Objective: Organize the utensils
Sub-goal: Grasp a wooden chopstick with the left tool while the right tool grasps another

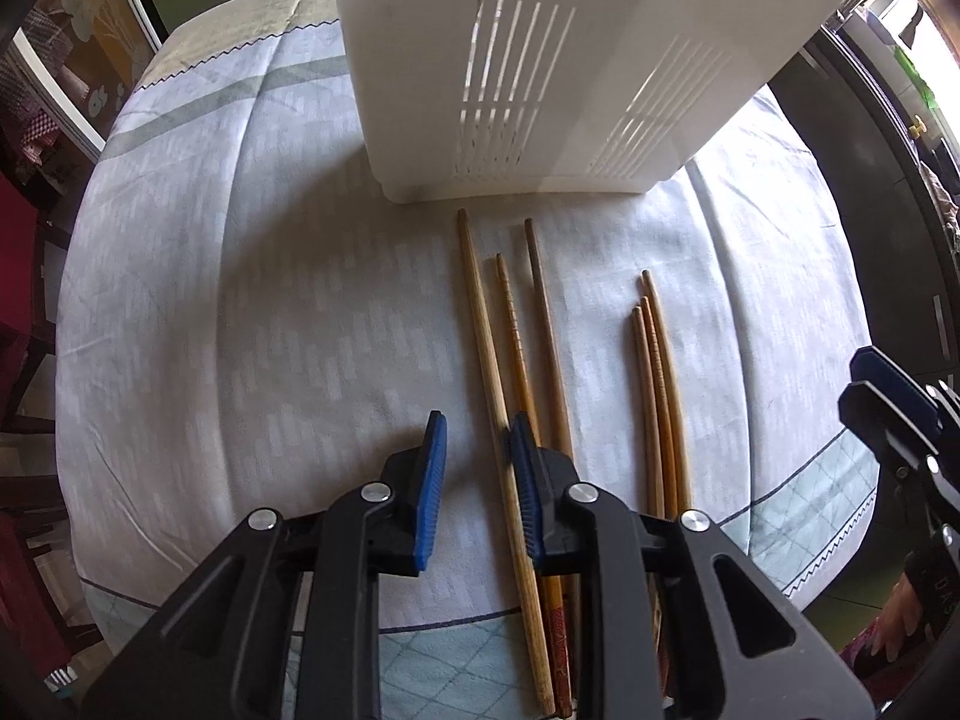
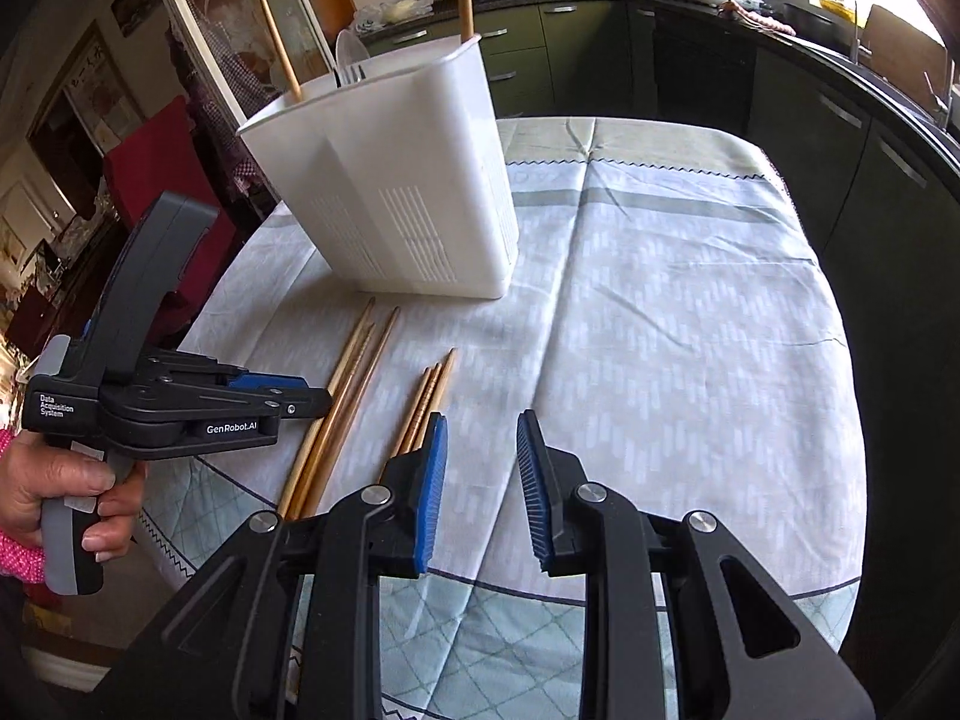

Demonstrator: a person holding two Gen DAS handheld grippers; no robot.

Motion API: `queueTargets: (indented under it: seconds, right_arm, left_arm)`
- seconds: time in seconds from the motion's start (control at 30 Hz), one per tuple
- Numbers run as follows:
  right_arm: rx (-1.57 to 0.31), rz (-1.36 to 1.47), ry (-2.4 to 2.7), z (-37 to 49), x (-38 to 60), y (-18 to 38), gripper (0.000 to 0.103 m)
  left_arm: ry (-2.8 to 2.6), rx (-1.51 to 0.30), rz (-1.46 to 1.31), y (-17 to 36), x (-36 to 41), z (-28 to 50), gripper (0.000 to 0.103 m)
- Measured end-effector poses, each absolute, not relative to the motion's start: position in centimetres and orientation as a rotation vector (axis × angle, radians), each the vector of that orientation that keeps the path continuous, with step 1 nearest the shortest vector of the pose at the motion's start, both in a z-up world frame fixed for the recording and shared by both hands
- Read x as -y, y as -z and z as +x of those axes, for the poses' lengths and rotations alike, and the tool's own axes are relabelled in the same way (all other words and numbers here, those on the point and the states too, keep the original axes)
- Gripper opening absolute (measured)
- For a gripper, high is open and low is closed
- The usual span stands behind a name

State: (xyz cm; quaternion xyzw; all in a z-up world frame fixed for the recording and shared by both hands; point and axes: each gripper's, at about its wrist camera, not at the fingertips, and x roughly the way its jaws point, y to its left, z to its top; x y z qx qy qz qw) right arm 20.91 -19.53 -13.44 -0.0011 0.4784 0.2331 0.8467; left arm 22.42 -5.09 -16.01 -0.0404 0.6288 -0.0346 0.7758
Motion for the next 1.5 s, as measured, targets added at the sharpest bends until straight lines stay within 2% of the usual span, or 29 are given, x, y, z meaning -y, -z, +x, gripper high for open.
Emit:
queueTargets:
  seconds: [0.13,0.3,0.6,0.7,1.5]
  right_arm:
    - [-1.067,-0.018,-0.508,21.7,18.0,14.9,0.025]
    - [-1.143,-0.006,-0.543,22.7,16.6,16.7,0.025]
    - [-1.212,-0.029,-0.54,23.8,14.3,18.3,0.023]
    - [-1.22,-0.066,-0.509,23.7,13.3,18.9,0.017]
    - [-1.255,-0.229,-0.434,24.7,7.5,20.0,0.015]
  left_arm:
    - [0.075,-1.361,-0.066,16.2,5.5,22.6,0.022]
    - [0.063,-1.372,-0.032,16.7,5.0,22.4,0.011]
    - [0.042,-1.371,0.012,16.7,3.0,21.9,0.011]
    - [0.046,-1.366,0.023,16.7,3.0,21.8,0.011]
    - [-0.001,-1.404,-0.021,16.6,0.1,23.2,0.011]
